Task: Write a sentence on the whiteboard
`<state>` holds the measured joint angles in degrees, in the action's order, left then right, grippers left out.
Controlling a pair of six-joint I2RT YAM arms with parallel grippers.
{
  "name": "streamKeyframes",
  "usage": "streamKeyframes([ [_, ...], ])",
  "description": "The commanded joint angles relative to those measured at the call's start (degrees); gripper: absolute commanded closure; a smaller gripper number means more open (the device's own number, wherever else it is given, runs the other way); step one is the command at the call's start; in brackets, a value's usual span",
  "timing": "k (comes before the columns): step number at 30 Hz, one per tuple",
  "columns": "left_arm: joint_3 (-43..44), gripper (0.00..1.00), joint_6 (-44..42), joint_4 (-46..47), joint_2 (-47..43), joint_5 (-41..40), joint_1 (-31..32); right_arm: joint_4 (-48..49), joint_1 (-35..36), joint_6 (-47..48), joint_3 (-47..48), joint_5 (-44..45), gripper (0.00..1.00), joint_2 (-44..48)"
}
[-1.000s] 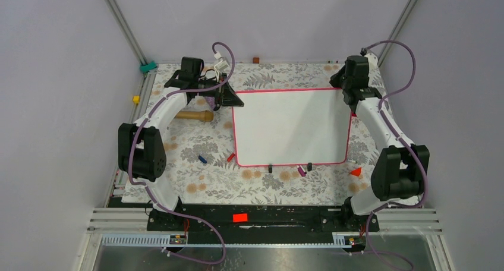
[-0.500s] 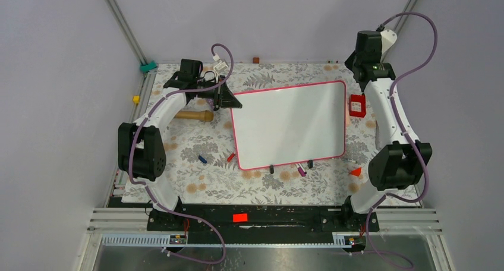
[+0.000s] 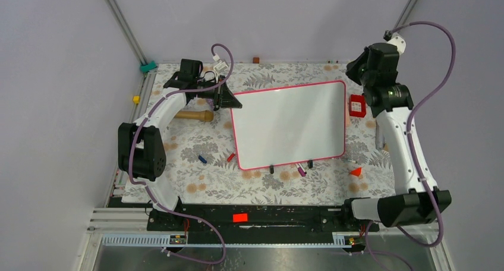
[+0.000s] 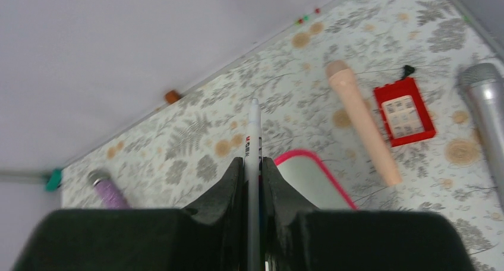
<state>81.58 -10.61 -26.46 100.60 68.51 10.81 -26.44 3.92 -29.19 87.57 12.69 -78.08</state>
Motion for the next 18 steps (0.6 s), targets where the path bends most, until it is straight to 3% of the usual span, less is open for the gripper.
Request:
streamKeyframes([
  [1,-1.07,0.95,-9.47,0.1,1.81,-12.56,0.83,0.56,6.16,0.31,-3.33,-5.46,1.0,6.05],
  [8,-0.35,0.94,-10.62,-1.76,1.8,-13.17,0.84,3.07,19.6,2.51,-14.3,-2.87,1.0,14.15],
  [18,-0.45,0.93,-9.05,-1.76,2.25,-15.5,1.52,2.47,22.0,4.39,-18.23,-3.01,1.0,17.98],
])
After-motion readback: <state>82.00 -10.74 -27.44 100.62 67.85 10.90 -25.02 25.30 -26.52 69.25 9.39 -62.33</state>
